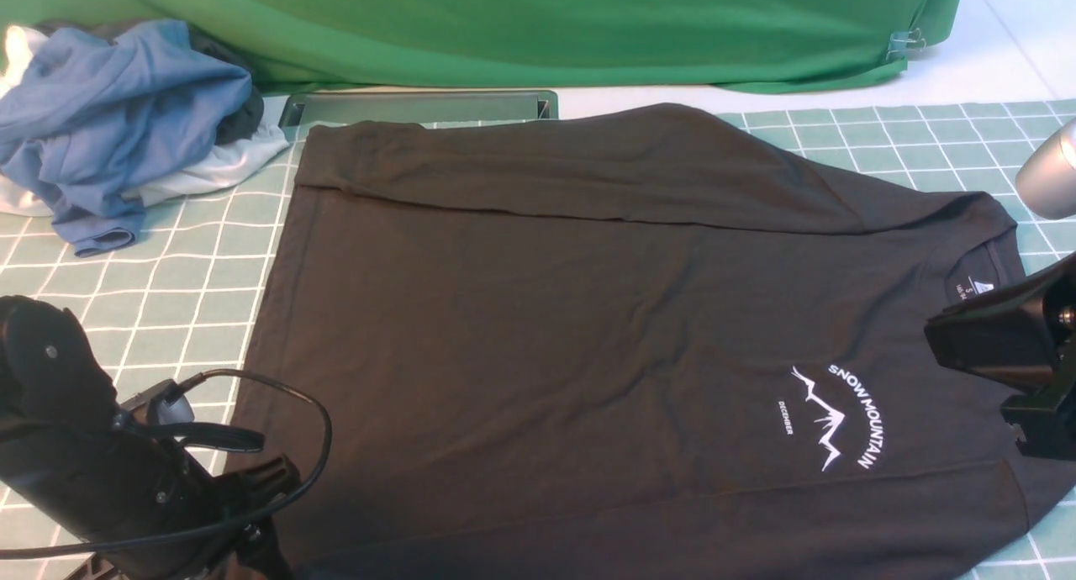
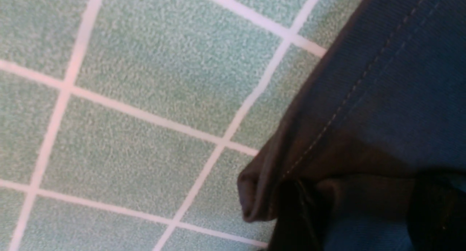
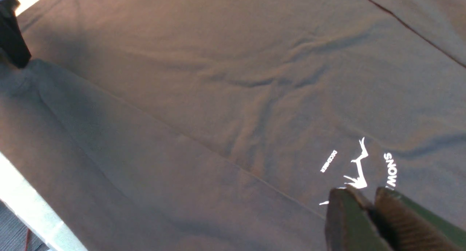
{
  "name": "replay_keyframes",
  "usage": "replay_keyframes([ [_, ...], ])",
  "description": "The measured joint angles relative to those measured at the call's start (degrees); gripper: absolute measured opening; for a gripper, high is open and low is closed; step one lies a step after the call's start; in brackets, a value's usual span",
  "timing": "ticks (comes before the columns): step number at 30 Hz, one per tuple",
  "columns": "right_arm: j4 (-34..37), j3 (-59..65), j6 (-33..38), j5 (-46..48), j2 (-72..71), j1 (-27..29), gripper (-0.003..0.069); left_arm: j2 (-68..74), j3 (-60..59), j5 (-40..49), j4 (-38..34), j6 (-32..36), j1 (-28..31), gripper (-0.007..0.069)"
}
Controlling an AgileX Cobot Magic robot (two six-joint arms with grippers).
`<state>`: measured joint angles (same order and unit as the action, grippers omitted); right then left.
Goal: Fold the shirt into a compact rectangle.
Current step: 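Grasp the left edge of the dark T-shirt lying flat on the table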
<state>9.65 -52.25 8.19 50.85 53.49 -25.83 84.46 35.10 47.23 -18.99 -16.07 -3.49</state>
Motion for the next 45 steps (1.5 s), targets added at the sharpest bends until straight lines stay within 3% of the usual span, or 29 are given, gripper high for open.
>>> replay_keyframes([
  [10,0.0,0.0,0.1,-0.1,0.0,0.0,0.0134,0.4,0.0,-0.1,0.2,-0.2,0.0,0.04],
  [18,0.0,0.0,0.0,-3.9,0.0,0.0,0.0144,0.5,0.8,0.8,5.2,-0.2,0.0,0.04],
  [31,0.0,0.0,0.1,-4.5,0.0,0.0,0.0164,0.5,0.8,0.1,3.7,-0.2,0.0,0.04],
  [38,0.0,0.0,0.1,-4.5,0.0,0.0,0.0167,0.5,0.8,-0.3,1.6,3.2,0.0,0.0399],
  [45,0.0,0.0,0.1,-4.5,0.0,0.0,0.0178,0.5,0.8,-0.5,1.4,3.4,0.0,0.0299],
])
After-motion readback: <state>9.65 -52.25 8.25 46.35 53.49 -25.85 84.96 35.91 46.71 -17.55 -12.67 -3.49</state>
